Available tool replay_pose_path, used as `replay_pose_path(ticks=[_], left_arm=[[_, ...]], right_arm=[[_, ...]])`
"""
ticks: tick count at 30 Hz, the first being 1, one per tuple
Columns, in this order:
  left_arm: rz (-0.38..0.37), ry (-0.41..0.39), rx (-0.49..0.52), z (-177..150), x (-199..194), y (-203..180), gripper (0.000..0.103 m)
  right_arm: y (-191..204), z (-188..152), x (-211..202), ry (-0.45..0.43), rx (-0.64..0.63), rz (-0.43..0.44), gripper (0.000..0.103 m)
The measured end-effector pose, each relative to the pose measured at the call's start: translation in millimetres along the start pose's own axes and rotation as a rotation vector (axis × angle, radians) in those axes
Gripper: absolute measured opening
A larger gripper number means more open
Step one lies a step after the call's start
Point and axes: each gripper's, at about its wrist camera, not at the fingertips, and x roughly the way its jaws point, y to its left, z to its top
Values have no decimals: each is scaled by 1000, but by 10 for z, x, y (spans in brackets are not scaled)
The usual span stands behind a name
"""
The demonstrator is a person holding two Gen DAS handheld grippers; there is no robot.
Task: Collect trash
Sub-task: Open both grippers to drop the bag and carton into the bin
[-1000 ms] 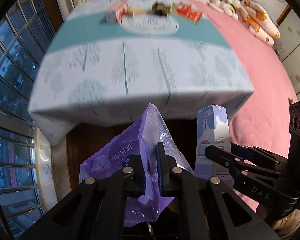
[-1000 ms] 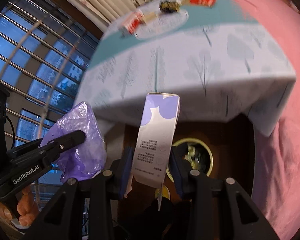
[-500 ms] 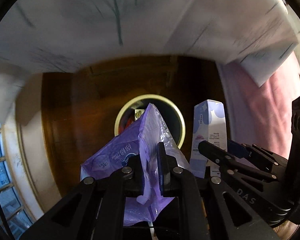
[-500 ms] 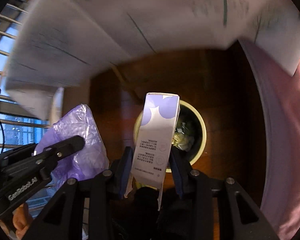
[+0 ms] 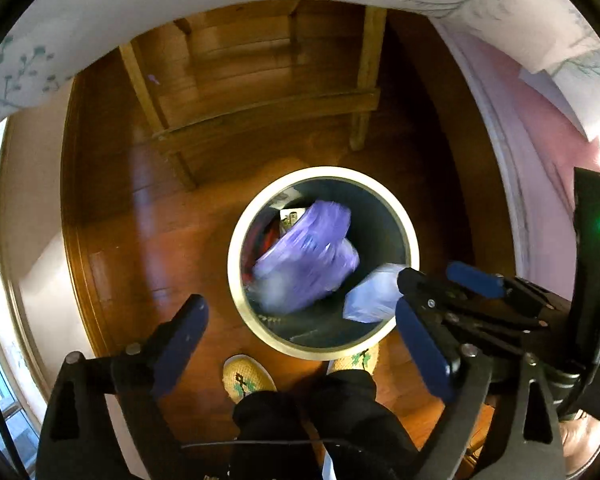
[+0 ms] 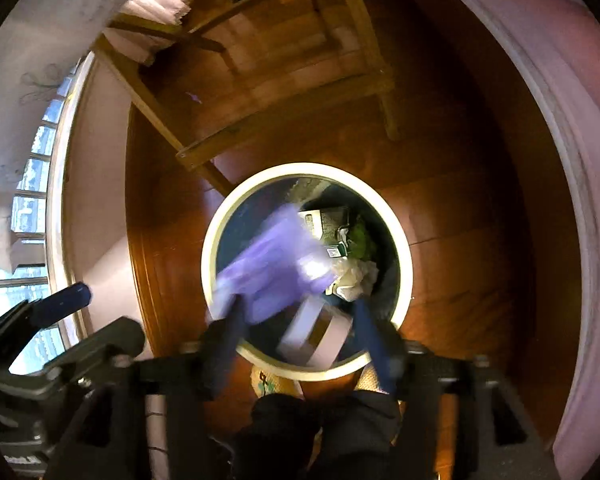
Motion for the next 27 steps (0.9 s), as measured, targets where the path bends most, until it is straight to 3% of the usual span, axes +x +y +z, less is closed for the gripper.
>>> replay_pose_path(ticks=[6,16,27], left_arm=[[21,-28,-11,-28,-33,89,94],[37,-105,-18,-73,-466,34,94],[52,-158,-17,-160,-1461,-145,94]], right_arm=[[32,-32,-20,-6,-5,0,72],[93,-2,-263,-28,4,5,72],[231,-78,-1065,-45,-7,36,72]])
